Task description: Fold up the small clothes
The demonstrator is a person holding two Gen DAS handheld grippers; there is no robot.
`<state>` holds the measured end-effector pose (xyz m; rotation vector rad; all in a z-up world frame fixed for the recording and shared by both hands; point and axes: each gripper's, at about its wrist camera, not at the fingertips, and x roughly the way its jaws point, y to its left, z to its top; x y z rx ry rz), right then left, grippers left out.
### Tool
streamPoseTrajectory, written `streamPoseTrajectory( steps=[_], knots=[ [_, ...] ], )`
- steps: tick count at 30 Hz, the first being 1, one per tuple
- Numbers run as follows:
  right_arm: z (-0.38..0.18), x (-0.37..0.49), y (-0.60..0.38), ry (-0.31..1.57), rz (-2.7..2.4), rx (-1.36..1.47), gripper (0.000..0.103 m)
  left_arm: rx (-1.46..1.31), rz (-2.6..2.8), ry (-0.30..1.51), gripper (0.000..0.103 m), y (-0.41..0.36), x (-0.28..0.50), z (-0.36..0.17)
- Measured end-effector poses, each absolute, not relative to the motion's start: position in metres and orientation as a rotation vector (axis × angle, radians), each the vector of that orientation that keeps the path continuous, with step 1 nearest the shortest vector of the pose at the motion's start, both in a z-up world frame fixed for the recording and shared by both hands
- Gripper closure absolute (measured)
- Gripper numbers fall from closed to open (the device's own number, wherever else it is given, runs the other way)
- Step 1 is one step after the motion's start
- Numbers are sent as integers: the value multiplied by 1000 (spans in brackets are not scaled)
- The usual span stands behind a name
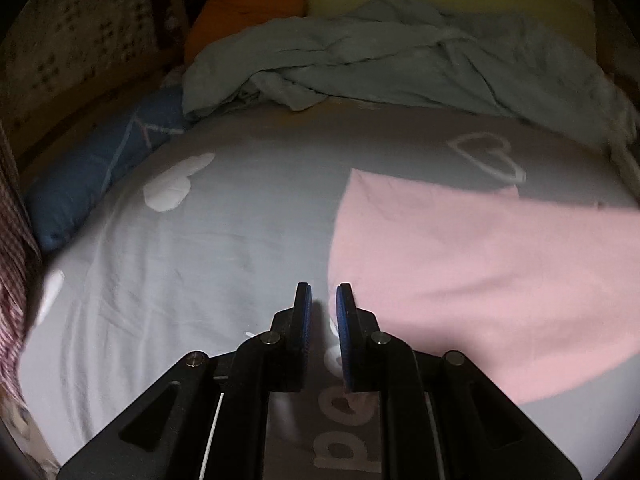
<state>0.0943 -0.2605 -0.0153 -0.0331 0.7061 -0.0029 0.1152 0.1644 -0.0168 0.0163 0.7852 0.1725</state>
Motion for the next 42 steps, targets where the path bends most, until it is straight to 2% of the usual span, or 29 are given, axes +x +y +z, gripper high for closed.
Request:
streamPoseTrajectory(
  steps=[5,8,12,15,18,19,28,36,39,40,41,42],
  knots=[
    [7,101,-275,672,84,87,103,-10,19,703,90,146,124,12],
    [22,128,-258,683,197,86,103,-1,-99,727,90,127,145,16],
    [7,174,-238,807,275,148,103,-15,-122,822,90,111,181,-5],
    [-18,197,-222,872,175,42,103,-38,-80,885,90,114,201,-30],
    [-28,205,-240,885,122,111,103,-84,-85,879,95,124,202,-38],
    [-27,204,-245,881,108,123,103,-86,-73,874,100,126,202,-37],
    [-19,194,-293,836,-51,130,103,-27,13,795,100,148,181,-25],
    [18,106,-306,733,55,149,103,-64,-11,730,100,152,121,13],
    [25,77,-311,721,78,190,98,-91,-30,687,100,151,90,26],
    [26,67,-311,720,77,202,92,-97,-38,677,100,149,83,28],
    [26,58,-311,712,77,216,79,-108,-49,671,100,147,74,29],
    [27,48,-313,704,82,228,71,-121,-56,675,100,145,68,29]
  ],
)
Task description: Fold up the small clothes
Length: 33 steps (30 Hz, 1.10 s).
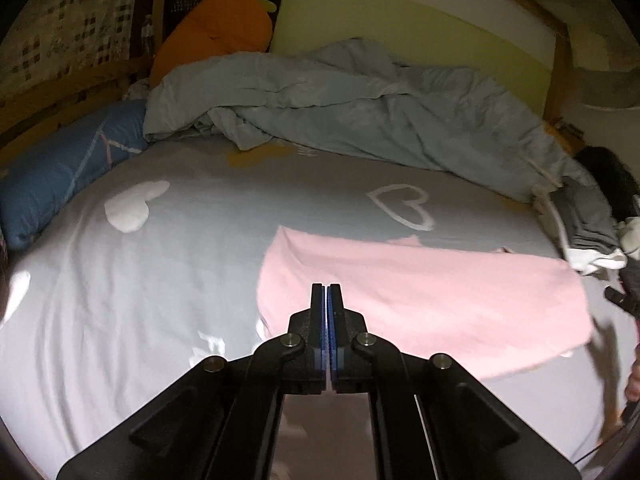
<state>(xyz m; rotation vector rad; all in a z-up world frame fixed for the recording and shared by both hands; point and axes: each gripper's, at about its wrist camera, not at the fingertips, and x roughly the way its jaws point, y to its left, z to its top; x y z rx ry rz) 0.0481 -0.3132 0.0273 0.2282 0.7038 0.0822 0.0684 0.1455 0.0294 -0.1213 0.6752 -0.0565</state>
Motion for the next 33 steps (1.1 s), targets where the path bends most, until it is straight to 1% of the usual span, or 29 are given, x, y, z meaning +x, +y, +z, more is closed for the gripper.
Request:
streamPoseTrajectory(
  steps=[1,2,5,12,14,16,18,20,24,26,27,28,30,33],
  knots=[
    [27,40,-313,698,90,236,57,-140,-68,682,100,143,63,29],
    [26,32,-310,692,99,238,53,-159,-87,687,100,140,57,27],
    [17,17,-296,721,140,259,53,-171,-119,712,100,128,46,20],
    [-26,8,-295,880,276,488,53,-204,-160,808,99,108,35,-6],
    [-32,15,-290,896,321,491,49,-196,-153,823,99,104,36,-12],
    [-34,22,-284,899,319,468,48,-207,-147,837,99,104,38,-16],
    [-39,29,-287,898,301,515,48,-230,-150,853,98,107,40,-22],
    [-42,35,-293,882,287,574,48,-252,-128,871,95,111,42,-29],
    [-45,45,-299,804,231,630,48,-342,-122,894,93,120,43,-43],
    [-44,50,-296,775,195,632,48,-419,-159,886,83,126,42,-44],
    [-43,53,-294,758,168,626,48,-492,-186,885,75,132,42,-47],
    [-43,54,-293,749,154,622,48,-570,-203,885,73,139,42,-51],
    [-43,57,-290,732,126,609,48,-696,-208,881,72,150,43,-58],
    [-42,59,-290,726,125,602,48,-806,-196,866,72,162,53,-64]
  ],
)
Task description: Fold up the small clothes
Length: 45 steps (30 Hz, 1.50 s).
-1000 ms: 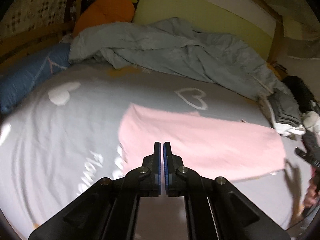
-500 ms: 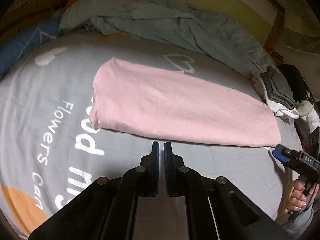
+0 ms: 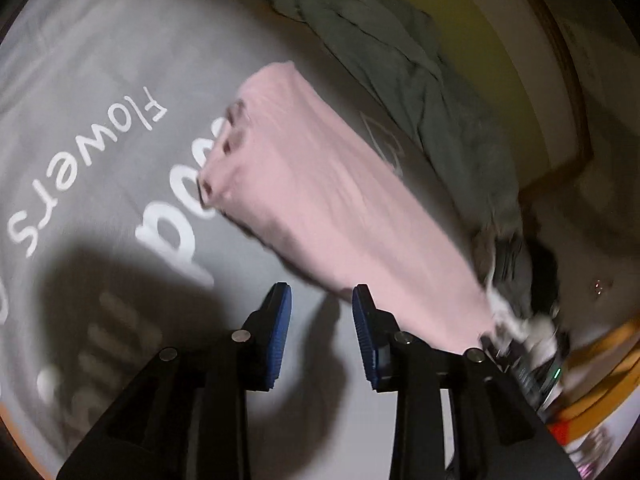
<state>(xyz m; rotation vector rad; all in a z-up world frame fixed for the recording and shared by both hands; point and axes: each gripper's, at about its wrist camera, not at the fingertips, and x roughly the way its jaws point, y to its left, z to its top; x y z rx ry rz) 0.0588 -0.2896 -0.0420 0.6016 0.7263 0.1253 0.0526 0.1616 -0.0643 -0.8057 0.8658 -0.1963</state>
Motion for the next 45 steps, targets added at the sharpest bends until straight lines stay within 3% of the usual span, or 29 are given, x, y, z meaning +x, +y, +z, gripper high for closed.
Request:
streamPoseTrajectory(
  steps=[6,10,13,17,18,20,21,23,26,30,35,45],
  knots=[
    [-40,60,-289,716,110,606,50,-931,-82,726,72,175,68,-70],
    [-41,58,-292,715,99,611,52,-861,-21,653,66,167,80,-68],
    [-44,60,-296,715,84,619,59,-835,-25,652,60,166,88,-66],
    [-48,66,-302,720,73,664,69,-824,-2,657,60,171,97,-66],
    [-48,66,-302,718,66,667,71,-822,4,656,61,170,98,-66],
    [-49,67,-302,723,65,664,83,-792,32,651,84,168,97,-63],
    [-49,68,-301,727,75,663,85,-763,7,651,89,164,97,-60],
    [-46,66,-300,730,77,642,88,-657,4,620,90,153,92,-46],
    [-34,54,-299,747,86,612,89,-489,15,614,89,135,77,-29],
    [-26,28,-301,794,86,581,89,-487,-26,597,89,131,47,-18],
    [-17,14,-273,783,3,330,89,-338,-10,567,89,111,37,-9],
    [-18,12,-270,788,-12,280,89,86,-78,461,89,1,31,0]
  ],
)
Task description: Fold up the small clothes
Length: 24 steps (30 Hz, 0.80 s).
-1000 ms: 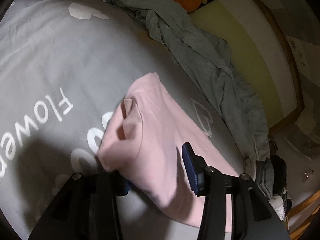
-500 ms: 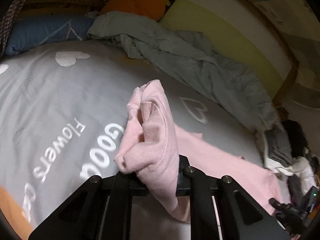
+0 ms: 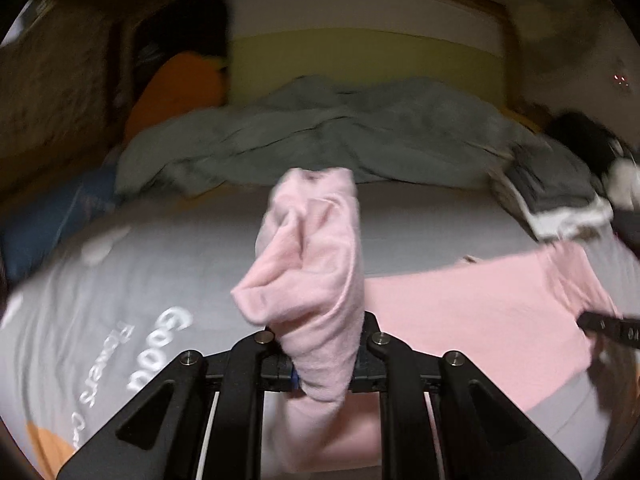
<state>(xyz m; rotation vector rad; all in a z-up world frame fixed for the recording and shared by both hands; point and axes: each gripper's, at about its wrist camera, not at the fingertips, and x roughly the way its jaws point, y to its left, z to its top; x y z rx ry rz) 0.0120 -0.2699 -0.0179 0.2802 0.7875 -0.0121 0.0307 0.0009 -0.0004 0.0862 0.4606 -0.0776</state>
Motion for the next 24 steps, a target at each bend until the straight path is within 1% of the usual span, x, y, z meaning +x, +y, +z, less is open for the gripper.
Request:
streamPoseTrajectory(
  steps=[4,8,9,12,18,20,21,22,23,24],
  knots=[
    [-17,13,-269,789,-12,276,89,240,-110,508,89,-54,37,-11],
    [-18,14,-269,795,-6,282,89,292,-136,626,87,-85,55,-33],
    [-18,15,-270,798,-3,285,89,282,-145,640,87,-89,56,-35],
    [-18,15,-271,801,1,291,89,253,-183,658,76,-92,53,-36],
    [-19,17,-272,807,4,295,89,6,-259,649,75,-70,47,-14],
    [-19,18,-272,812,-2,294,89,49,-326,704,69,-77,47,-18],
    [-19,18,-273,813,0,293,89,77,-364,722,62,-81,44,-22],
    [-19,18,-273,813,1,296,89,96,-387,720,53,-85,38,-25],
    [-19,18,-274,813,3,300,89,109,-408,709,47,-88,31,-26],
    [-19,18,-274,813,5,302,89,118,-428,699,37,-90,24,-25]
  ],
)
